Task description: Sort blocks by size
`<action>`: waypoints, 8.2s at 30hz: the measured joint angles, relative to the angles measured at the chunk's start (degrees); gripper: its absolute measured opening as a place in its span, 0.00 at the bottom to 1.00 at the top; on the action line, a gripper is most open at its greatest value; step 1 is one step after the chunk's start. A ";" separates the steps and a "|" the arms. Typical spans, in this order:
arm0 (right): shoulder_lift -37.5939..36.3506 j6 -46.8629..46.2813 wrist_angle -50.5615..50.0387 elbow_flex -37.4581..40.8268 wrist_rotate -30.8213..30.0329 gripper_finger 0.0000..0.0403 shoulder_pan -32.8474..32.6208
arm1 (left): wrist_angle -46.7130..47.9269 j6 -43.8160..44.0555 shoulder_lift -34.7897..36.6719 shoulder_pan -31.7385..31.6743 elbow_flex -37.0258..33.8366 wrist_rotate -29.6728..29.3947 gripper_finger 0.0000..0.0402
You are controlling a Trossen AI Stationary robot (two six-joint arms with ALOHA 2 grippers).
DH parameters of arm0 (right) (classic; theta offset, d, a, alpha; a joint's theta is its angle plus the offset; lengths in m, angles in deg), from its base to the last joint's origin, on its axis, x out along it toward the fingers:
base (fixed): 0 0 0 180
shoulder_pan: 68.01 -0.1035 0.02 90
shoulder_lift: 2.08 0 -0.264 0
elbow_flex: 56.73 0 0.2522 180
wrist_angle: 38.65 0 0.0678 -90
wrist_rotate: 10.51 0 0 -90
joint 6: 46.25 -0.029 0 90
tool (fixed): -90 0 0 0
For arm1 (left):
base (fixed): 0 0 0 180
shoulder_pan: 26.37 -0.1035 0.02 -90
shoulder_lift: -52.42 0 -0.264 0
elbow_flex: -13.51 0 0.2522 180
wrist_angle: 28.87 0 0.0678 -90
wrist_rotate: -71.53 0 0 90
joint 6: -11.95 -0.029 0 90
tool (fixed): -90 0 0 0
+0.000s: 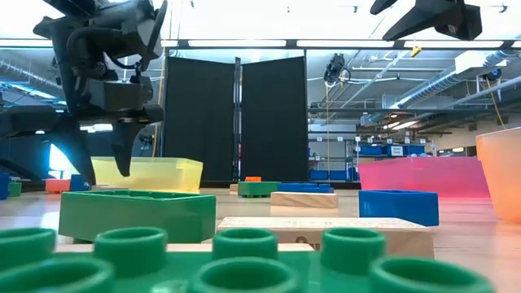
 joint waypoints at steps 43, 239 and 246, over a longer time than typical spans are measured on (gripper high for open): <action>0.00 -3.40 2.70 0.00 -0.02 0.48 0.00 | 9.73 -9.04 0.83 -28.13 16.08 -2.53 0.24; 4.20 46.86 -16.72 0.23 34.81 0.27 88.48 | -14.60 46.82 32.68 -29.53 4.04 3.35 0.89; 10.23 46.79 -10.26 7.76 35.45 0.27 90.07 | -17.05 46.23 32.68 -29.53 4.04 3.33 0.89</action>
